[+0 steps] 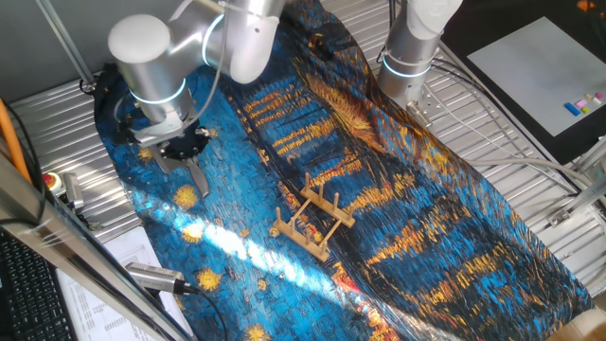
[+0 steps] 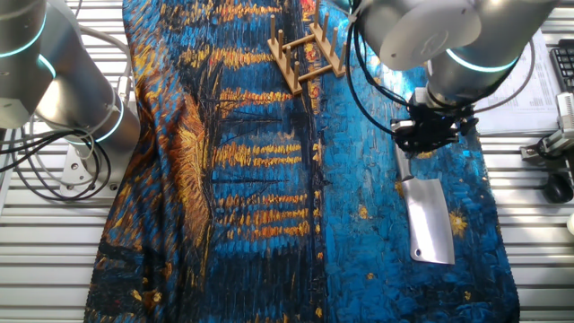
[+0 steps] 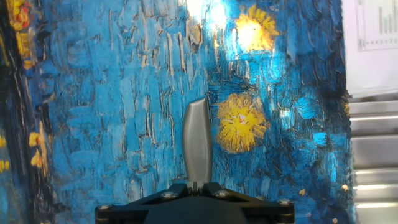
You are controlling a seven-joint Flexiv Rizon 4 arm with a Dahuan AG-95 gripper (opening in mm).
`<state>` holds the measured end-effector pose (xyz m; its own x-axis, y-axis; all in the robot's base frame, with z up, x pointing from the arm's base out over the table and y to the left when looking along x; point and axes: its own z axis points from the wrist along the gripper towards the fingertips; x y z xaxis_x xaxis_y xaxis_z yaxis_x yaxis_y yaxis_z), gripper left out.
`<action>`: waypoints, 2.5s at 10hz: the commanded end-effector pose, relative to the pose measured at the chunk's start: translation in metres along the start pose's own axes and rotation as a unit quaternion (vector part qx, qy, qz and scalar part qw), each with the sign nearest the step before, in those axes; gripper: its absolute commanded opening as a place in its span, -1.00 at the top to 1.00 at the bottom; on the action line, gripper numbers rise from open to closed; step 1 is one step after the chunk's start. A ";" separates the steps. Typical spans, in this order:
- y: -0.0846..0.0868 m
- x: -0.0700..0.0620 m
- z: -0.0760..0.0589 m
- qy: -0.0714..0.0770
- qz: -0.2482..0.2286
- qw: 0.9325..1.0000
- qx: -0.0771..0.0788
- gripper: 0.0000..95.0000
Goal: Put the knife on the knife rack
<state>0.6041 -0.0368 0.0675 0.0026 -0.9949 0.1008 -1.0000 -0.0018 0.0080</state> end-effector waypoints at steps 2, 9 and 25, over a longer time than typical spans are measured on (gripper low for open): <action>-0.004 0.010 0.002 -0.023 -0.047 0.998 0.028 0.60; -0.021 0.011 0.025 -0.033 -0.078 0.996 0.029 0.60; -0.009 0.013 0.050 -0.030 -0.075 0.996 0.029 0.20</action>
<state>0.6130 -0.0542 0.0175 0.1543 -0.9872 0.0412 -0.9869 -0.1559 -0.0404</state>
